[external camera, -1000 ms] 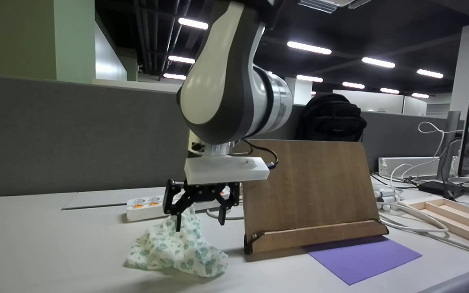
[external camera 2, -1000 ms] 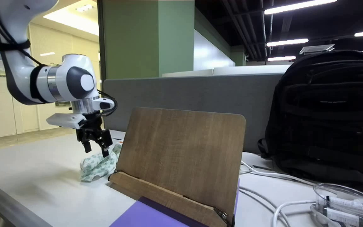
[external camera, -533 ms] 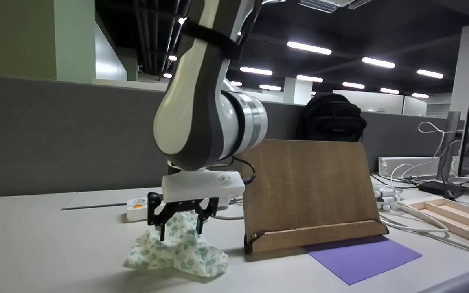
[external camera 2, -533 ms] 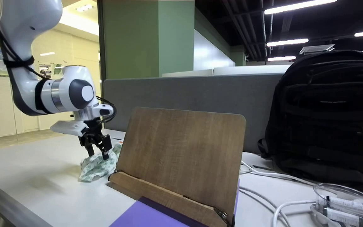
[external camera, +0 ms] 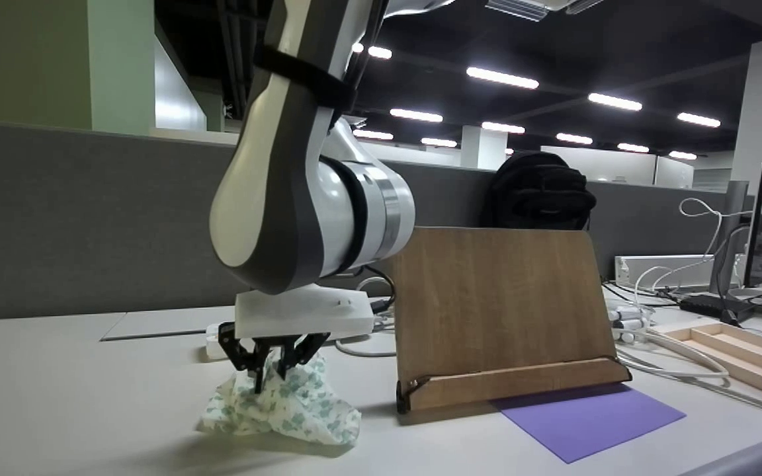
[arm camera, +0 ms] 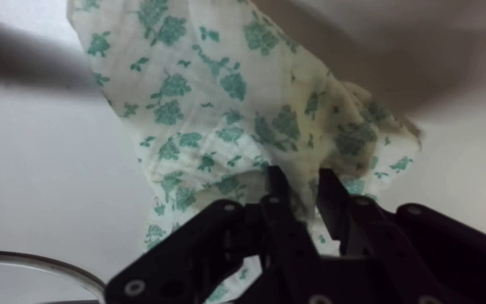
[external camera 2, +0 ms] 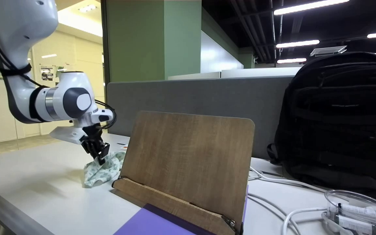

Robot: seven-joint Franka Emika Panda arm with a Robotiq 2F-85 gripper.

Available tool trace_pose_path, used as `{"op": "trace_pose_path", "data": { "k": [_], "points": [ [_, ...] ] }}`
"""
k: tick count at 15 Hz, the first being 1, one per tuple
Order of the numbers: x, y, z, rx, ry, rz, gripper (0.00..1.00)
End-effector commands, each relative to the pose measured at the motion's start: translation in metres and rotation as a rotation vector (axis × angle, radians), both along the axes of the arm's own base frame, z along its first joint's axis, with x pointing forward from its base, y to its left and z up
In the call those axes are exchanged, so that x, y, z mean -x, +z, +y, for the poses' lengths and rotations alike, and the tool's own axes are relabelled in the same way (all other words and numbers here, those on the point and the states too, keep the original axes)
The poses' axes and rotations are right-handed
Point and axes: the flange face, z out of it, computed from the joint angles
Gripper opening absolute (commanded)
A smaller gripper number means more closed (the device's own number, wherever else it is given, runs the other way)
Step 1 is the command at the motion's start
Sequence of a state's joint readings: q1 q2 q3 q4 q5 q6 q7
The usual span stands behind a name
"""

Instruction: Hang the white and green cloth on the wooden board

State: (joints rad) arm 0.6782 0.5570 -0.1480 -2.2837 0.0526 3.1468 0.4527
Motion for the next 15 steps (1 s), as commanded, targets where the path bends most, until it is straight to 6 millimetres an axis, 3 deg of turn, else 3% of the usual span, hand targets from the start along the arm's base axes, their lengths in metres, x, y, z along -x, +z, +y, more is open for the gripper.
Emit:
{"op": "trace_pose_path", "data": {
  "k": [1,4,8,12,15],
  "points": [
    [-0.001,0.011,0.001,-0.024,-0.002,-0.029,0.02],
    [0.000,0.032,-0.002,-0.041,-0.005,-0.044,0.00],
    [-0.004,0.091,-0.020,-0.052,-0.015,-0.096,0.01],
    [-0.003,0.157,-0.059,-0.088,-0.073,-0.175,0.01],
    [-0.007,0.190,-0.100,-0.096,-0.106,-0.236,0.01]
  ]
}}
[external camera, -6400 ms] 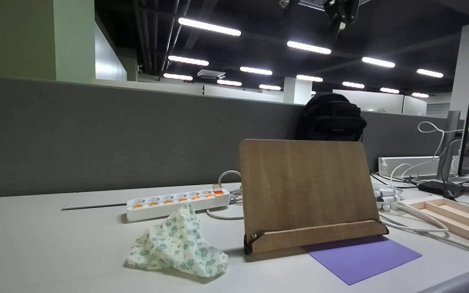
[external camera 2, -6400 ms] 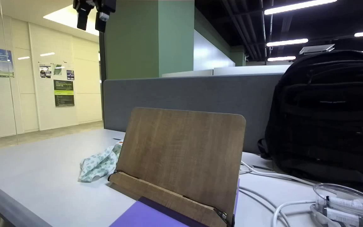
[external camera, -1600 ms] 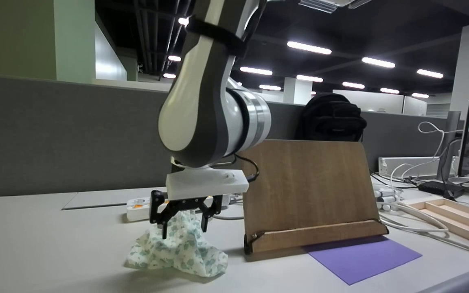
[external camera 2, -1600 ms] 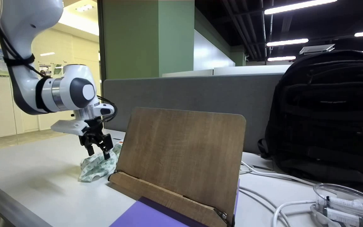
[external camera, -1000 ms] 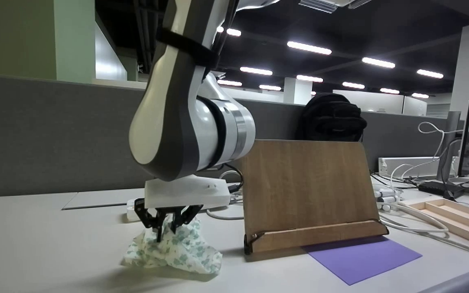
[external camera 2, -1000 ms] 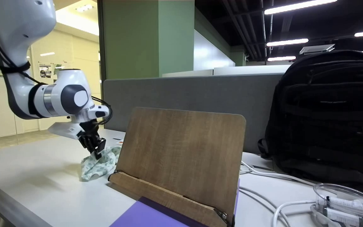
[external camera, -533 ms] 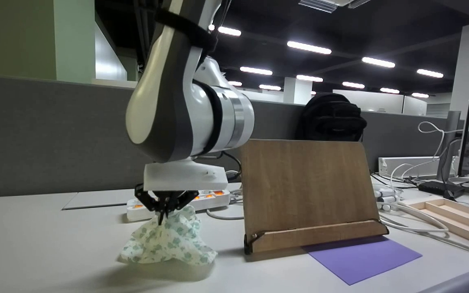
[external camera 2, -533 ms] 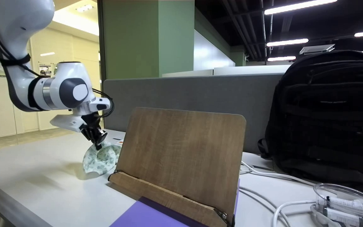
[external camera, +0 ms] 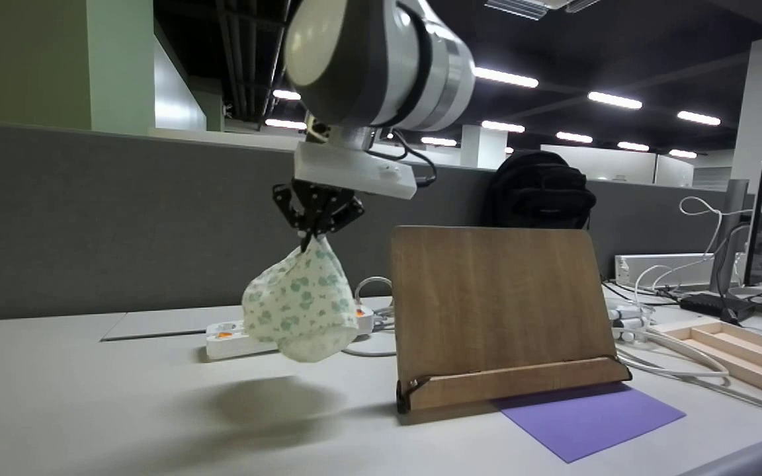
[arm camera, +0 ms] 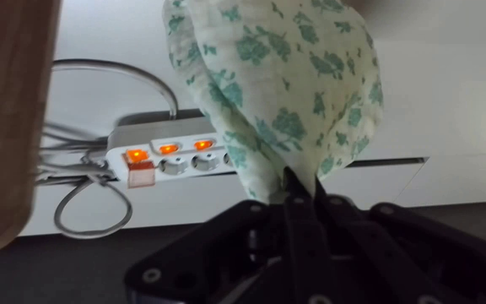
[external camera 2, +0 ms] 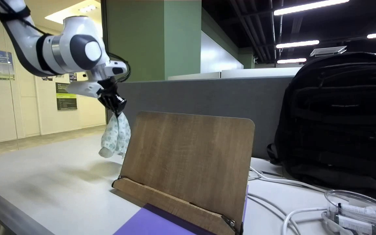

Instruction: Hang the white and green cloth on the wooden board

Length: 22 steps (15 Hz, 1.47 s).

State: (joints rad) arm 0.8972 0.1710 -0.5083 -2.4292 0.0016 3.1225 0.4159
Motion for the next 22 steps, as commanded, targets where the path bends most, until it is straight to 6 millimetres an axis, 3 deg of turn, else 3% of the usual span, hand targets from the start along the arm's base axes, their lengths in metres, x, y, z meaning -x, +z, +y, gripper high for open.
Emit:
{"op": "trace_pose_path", "data": {
  "k": [1,6,10,13,15,18,22],
  "points": [
    [0.006,0.035,-0.051,-0.033,-0.064,-0.044,0.01],
    [-0.017,0.082,-0.116,-0.030,-0.147,-0.143,0.01],
    [-0.013,0.130,-0.124,-0.010,-0.162,-0.197,0.01],
    [0.024,0.165,-0.113,0.001,-0.168,-0.224,0.01],
    [0.053,0.177,-0.108,-0.003,-0.171,-0.234,0.01],
    [0.088,0.178,-0.113,-0.044,-0.160,-0.212,0.01],
    [0.106,0.164,-0.133,-0.109,-0.153,-0.171,0.01]
  ]
}}
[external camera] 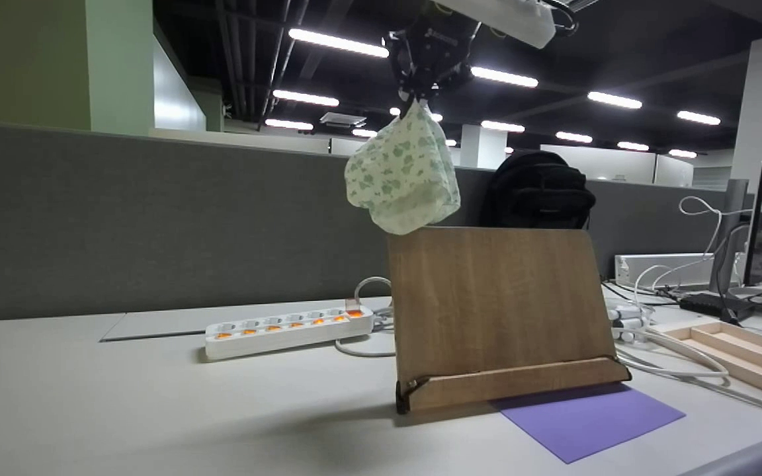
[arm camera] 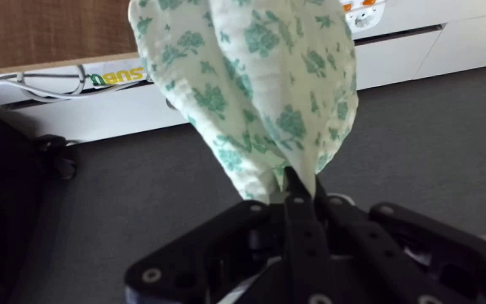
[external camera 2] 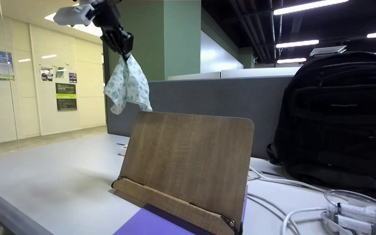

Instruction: Hang the white and green cloth on the wooden board

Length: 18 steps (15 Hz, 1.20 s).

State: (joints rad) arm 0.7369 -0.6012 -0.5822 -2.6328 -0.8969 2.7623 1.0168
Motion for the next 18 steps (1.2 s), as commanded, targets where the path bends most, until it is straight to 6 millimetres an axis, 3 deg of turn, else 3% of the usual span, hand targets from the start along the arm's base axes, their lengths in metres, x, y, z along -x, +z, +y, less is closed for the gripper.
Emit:
{"op": "trace_pose_path", "data": {
  "k": [1,10,18],
  "points": [
    [0.016,-0.010,-0.020,-0.058,0.029,0.027,0.01],
    [-0.012,-0.014,-0.028,-0.184,0.162,0.117,0.01],
    [-0.027,0.003,-0.074,-0.184,0.122,0.107,0.01]
  ]
}}
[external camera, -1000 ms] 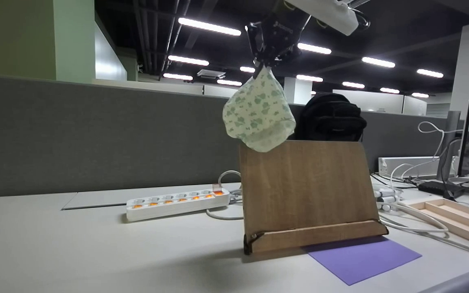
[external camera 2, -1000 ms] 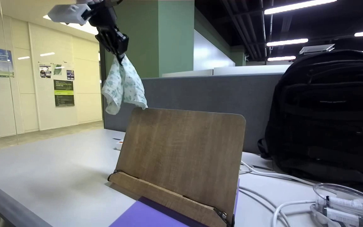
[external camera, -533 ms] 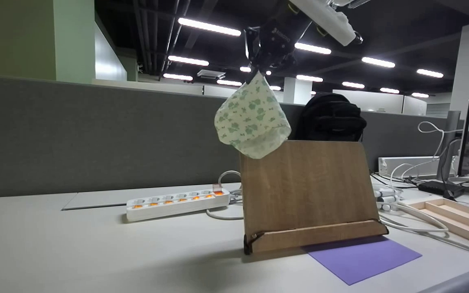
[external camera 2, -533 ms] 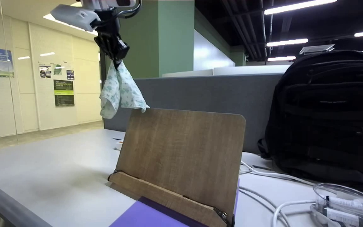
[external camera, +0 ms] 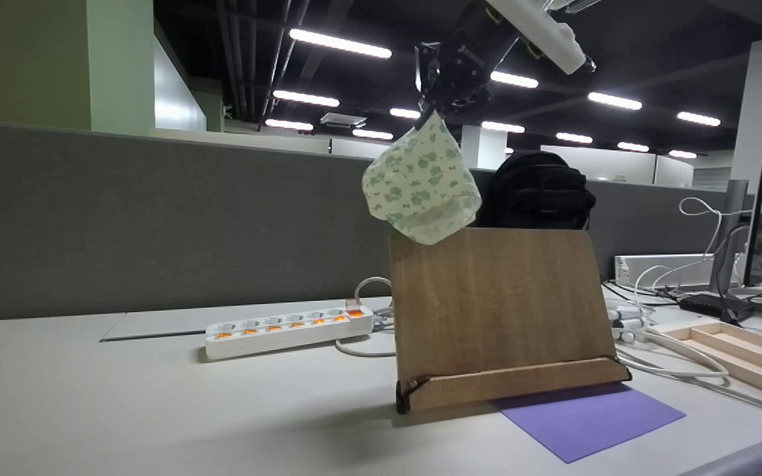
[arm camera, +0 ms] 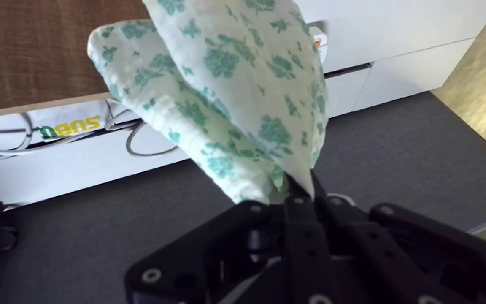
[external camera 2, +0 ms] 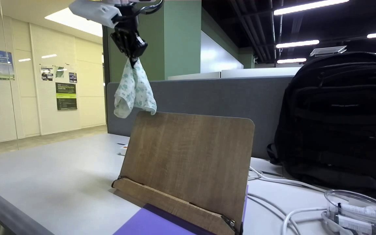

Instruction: Hang the white and green cloth on the wooden board

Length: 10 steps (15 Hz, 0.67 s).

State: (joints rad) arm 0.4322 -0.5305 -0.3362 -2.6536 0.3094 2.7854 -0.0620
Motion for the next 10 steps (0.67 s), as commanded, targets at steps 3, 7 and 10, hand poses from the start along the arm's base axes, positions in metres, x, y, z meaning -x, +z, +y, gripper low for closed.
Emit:
{"op": "trace_pose_path", "data": {
  "k": [3,7,10],
  "points": [
    [-0.026,0.012,-0.014,-0.006,-0.024,0.004,0.01],
    [-0.057,0.004,-0.012,-0.037,-0.042,0.028,0.01],
    [-0.075,-0.005,-0.018,-0.032,-0.026,0.050,0.01]
  ]
}}
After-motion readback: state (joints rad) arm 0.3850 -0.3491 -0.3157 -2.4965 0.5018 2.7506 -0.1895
